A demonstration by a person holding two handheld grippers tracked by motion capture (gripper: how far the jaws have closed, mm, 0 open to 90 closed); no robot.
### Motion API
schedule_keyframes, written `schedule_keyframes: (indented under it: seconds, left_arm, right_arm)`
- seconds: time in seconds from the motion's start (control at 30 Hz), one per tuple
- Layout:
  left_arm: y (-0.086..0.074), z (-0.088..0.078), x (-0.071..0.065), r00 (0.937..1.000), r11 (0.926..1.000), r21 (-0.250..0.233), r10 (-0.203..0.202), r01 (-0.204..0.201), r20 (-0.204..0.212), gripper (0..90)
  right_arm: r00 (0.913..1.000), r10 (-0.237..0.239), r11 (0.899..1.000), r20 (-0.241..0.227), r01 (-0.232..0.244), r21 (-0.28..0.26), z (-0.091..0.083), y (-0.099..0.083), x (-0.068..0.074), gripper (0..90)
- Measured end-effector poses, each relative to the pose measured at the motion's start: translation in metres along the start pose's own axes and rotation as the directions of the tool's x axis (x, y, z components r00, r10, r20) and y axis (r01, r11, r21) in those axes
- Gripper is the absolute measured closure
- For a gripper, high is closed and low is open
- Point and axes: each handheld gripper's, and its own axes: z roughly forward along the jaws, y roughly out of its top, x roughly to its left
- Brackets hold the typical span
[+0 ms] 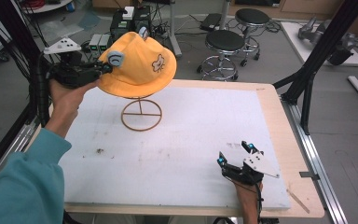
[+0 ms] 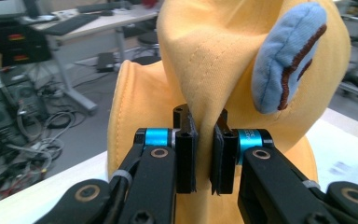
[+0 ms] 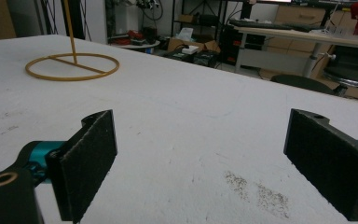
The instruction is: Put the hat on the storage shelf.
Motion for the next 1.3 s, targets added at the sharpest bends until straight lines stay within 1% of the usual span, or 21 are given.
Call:
schedule_keyframes:
  seconds: [0.03,0.23,0.3,0.43,0.5,0.63,0.7,0.73,0.77,0.8,0.83,0.87,0.9,0.93,1.0,1.03,1.07,1.13,1.2,1.23,1.3]
  left_arm:
    - [0.0,0.0,0.001,0.9998,1.0,0.002,0.008,-0.007,-0.018,82.3]
    - [-0.004,0.002,0.006,0.9991,0.9999,0.016,0.004,-0.003,-0.043,82.3]
    - [-0.008,0.004,0.009,0.9985,0.9995,0.032,0.001,0.001,-0.055,82.2]
    - [-0.015,0.007,0.015,0.9974,0.9984,0.045,-0.03,0.033,-0.066,82.2]
    - [-0.018,0.008,0.017,0.9973,0.9977,0.047,-0.045,0.047,-0.058,82.1]
    - [-0.022,0.012,0.017,0.9975,0.997,0.061,-0.044,0.047,-0.056,81.8]
    - [-0.023,0.013,0.017,0.9981,0.9968,0.064,-0.046,0.048,-0.041,80.4]
    - [-0.024,0.014,0.016,0.9982,0.9965,0.064,-0.052,0.054,-0.031,77.2]
    - [-0.024,0.015,0.016,0.9978,0.9952,0.073,-0.065,0.065,-0.011,71.3]
    - [-0.024,0.017,0.017,0.9969,0.9933,0.085,-0.079,0.078,0.004,62.5]
    - [-0.025,0.019,0.016,0.9965,0.992,0.096,-0.083,0.082,0.008,46.8]
    - [-0.025,0.02,0.015,0.9972,0.9921,0.101,-0.075,0.075,-0.004,32.3]
    - [-0.026,0.021,0.014,0.9983,0.9936,0.098,-0.056,0.057,-0.015,21.3]
    - [-0.026,0.02,0.012,0.999,0.9944,0.1,-0.033,0.036,-0.03,15.7]
    - [-0.027,0.018,0.01,0.9995,0.996,0.089,-0.002,0.005,-0.032,9.2]
    - [-0.027,0.016,0.01,0.9998,0.997,0.077,-0.003,0.005,-0.022,6.2]
    - [-0.027,0.012,0.01,0.9999,0.9985,0.053,0.013,-0.013,-0.011,6.1]
    - [-0.028,0.005,0.009,0.9995,0.9994,0.019,0.028,-0.028,-0.016,6.2]
    - [-0.033,-0.002,0.01,0.9988,0.9989,0.009,0.045,-0.045,-0.017,6.2]
    - [-0.036,-0.005,0.01,0.9983,0.9986,0.009,0.053,-0.053,-0.026,6.1]
    - [-0.047,-0.012,0.011,0.9969,0.9974,-0.007,0.072,-0.072,-0.034,6.2]
  right_arm:
    - [1.0,0.002,1.0,0.0,-0.002,0.0,0.0,0.0,0.0,8.3]
    - [1.0,0.001,1.0,0.0,-0.001,0.0,0.0,0.0,0.0,8.3]
    - [1.0,-0.001,1.0,0.0,0.001,0.0,0.0,0.0,0.0,8.3]
    - [1.0,0.0,1.0,0.0,0.0,0.0,0.0,0.0,0.0,8.3]
    - [1.0,0.002,1.0,0.0,-0.002,-0.001,0.0,0.0,0.0,8.3]
    - [1.0,0.0,1.0,0.0,0.0,0.0,0.0,0.0,0.0,8.3]
    - [1.0,0.0,1.0,0.0,0.0,0.0,0.0,0.0,0.0,8.3]
    - [1.0,-0.001,1.0,0.0,0.001,-0.001,0.0,0.0,0.0,8.3]
    - [1.0,-0.001,1.0,0.001,0.001,-0.001,0.0,0.0,0.0,8.3]
    - [1.0,-0.001,1.0,0.0,0.001,0.0,0.0,0.0,0.0,8.3]
    - [1.0,-0.001,1.0,0.0,0.001,0.0,0.0,0.0,0.0,8.3]
    - [1.0,-0.001,1.0,0.001,0.001,0.0,0.0,0.0,0.0,8.3]
    - [1.0,-0.002,1.0,0.003,0.002,0.0,0.0,0.0,0.0,8.3]
    - [1.0,-0.003,1.0,0.003,0.003,0.001,0.0,0.0,0.0,8.3]
    - [1.0,-0.005,1.0,0.0,0.005,0.001,0.0,0.0,0.001,8.3]
    - [1.0,-0.006,1.0,-0.001,0.006,0.0,0.0,0.0,0.001,8.3]
    - [1.0,-0.006,1.0,0.001,0.006,-0.001,0.0,0.0,0.001,8.3]
    - [1.0,-0.007,1.0,0.0,0.007,-0.001,0.0,0.0,0.001,8.3]
    - [1.0,-0.001,1.0,0.0,0.001,-0.001,0.0,0.0,0.001,8.3]
    - [1.0,0.0,1.0,0.001,0.0,-0.003,0.0,0.0,0.0,8.3]
    - [1.0,0.0,1.0,0.0,0.0,-0.003,0.0,0.0,0.001,8.3]
